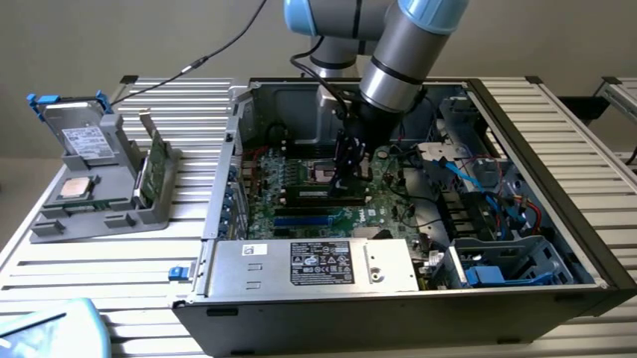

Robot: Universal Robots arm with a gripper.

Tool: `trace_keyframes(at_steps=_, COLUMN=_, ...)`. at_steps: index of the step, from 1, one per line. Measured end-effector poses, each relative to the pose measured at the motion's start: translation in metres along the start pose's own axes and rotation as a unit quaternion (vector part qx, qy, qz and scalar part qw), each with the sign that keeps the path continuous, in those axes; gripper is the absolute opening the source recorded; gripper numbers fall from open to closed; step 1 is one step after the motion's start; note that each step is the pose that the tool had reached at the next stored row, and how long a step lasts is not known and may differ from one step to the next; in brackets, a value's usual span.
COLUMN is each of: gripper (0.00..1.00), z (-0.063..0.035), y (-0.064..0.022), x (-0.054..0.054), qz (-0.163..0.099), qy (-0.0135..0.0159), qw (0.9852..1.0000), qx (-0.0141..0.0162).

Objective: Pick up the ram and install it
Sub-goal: 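Insert the ram into the slot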

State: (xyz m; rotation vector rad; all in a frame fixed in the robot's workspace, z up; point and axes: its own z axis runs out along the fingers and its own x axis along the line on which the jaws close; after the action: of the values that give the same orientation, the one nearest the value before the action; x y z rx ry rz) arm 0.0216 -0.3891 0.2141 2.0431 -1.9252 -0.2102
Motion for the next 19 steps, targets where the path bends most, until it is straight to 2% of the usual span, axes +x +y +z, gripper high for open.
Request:
trace_keyframes(at_steps=11, gripper=0.14, z=0.0027, y=-0.001, x=-0.0004, qz=0.0, qy=0.0005, qw=1.0, qx=0.0)
trace_keyframes(at_steps=19, gripper=0.14, z=0.0034, y=-0.0012, x=-0.0005, qz=0.003, qy=-0.0006, qw=1.0, qx=-0.0004)
